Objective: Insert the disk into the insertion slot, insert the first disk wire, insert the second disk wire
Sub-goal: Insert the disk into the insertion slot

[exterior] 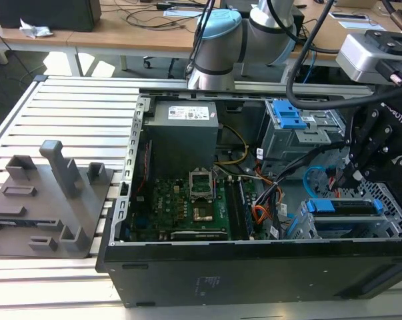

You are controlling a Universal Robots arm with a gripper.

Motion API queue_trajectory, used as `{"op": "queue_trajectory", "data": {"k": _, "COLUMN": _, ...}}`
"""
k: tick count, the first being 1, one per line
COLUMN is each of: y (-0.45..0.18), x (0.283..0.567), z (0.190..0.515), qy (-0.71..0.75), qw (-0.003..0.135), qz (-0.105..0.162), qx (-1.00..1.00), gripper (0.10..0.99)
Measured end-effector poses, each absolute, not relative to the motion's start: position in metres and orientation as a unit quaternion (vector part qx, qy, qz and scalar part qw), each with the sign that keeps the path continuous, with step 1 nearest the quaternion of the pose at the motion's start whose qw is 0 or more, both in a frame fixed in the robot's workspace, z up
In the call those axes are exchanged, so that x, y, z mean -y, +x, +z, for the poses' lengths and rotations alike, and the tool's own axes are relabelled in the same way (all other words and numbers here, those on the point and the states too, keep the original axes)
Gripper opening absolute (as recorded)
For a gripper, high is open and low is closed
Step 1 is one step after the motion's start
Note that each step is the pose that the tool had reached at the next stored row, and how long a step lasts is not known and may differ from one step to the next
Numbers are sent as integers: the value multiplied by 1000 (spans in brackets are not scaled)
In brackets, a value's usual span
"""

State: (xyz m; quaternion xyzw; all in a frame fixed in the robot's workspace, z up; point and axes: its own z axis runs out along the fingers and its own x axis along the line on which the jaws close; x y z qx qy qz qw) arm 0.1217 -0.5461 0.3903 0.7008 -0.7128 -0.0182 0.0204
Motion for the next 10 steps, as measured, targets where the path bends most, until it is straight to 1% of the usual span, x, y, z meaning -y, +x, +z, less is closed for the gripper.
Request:
{"op": "queue_trajectory", "data": {"k": 5, "y": 123, "x": 546, "z": 390, "qy": 701, "qw": 20, "qz": -18, "qx": 713, "gripper": 106}}
{"op": "queue_trajectory", "data": {"k": 10, "y": 138, "x": 545, "z": 389, "qy": 701, "qw": 22, "qz": -20, "qx": 713, "gripper": 106}}
